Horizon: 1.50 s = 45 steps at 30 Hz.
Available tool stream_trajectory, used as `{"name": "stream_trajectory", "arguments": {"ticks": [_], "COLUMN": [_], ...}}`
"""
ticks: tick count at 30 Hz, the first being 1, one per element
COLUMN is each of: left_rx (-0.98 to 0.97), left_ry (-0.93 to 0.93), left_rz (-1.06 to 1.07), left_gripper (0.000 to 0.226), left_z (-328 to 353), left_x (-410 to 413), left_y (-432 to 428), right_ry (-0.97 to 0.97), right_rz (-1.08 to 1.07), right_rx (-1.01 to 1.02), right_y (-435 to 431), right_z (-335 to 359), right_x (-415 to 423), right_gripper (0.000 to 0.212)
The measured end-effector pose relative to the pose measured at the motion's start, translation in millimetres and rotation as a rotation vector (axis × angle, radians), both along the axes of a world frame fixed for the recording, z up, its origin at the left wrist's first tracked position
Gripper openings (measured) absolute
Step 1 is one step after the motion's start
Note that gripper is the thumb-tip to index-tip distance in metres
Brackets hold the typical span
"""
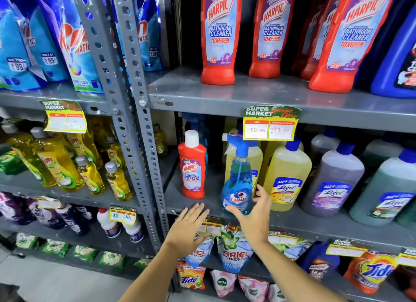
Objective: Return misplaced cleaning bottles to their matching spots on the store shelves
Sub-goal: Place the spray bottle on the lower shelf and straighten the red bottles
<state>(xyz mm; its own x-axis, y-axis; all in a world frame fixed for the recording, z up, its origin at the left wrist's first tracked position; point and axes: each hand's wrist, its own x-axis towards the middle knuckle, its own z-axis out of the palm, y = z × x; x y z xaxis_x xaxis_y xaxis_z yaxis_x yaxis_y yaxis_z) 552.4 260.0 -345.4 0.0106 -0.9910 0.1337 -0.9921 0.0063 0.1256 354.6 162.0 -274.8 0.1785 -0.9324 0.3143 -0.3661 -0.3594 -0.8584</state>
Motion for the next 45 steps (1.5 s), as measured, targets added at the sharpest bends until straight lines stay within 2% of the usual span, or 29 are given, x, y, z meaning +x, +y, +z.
{"name": "stream_trajectory", "arguments": {"ticks": [2,5,8,11,15,17,21,28,30,34,39,42,45], "left_rx": [-0.003,0.015,0.038,0.039,0.046,0.075,0.114,0.143,0.097,-0.084,-0.547,-0.711,-0.834], "left_ry": [-0.003,-0.016,-0.061,-0.071,-0.069,-0.069,-0.068,-0.033,0.024,0.098,0.122,0.097,-0.037], "left_rz": [0.007,0.013,0.029,0.042,0.071,0.085,0.091,0.084,0.067,0.025,-0.023,-0.062,-0.122], "left_gripper": [0.065,0.066,0.067,0.071,0.076,0.073,0.07,0.071,0.071,0.067,0.066,0.065,0.057], "left_z": [-2.3,-6.1,-6.0,-4.9,-2.2,-0.4,4.1,13.3,17.6,54.9,179.7,256.3,300.5], "left_x": [0.3,0.2,-1.9,-5.2,-8.2,-9.2,-9.4,-12.1,-13.1,-10.2,-6.2,-14.3,-19.4], "left_y": [-1.4,-2.0,-3.0,-2.4,-2.3,-1.9,-1.9,3.3,9.6,14.0,-4.9,-10.3,-16.5], "right_ry": [0.0,0.029,0.044,0.17,0.059,0.061,0.148,0.208,0.154,-0.071,-0.378,-0.409,-0.382], "right_rz": [0.023,0.15,0.254,0.322,0.268,0.234,0.249,0.331,0.372,0.39,0.338,0.249,0.218], "right_rx": [-0.176,-0.272,-0.227,-0.17,0.088,0.156,0.221,0.019,-0.035,-0.21,-0.515,-0.686,-0.723], "right_y": [15.3,26.6,27.3,15.2,-6.4,-16.9,-28.3,-2.8,12.0,39.9,37.1,15.5,-11.7], "right_z": [11.3,35.5,56.9,66.8,77.7,75.4,60.2,69.3,89.6,166.4,285.8,342.4,376.0], "right_x": [6.3,32.4,64.8,93.3,125.0,138.5,149.5,121.5,105.5,58.8,-2.6,-29.0,-38.6], "right_gripper": [0.09,0.075,0.08,0.095,0.107,0.099,0.067,0.055,0.054,0.046,0.05,0.05,0.047]}}
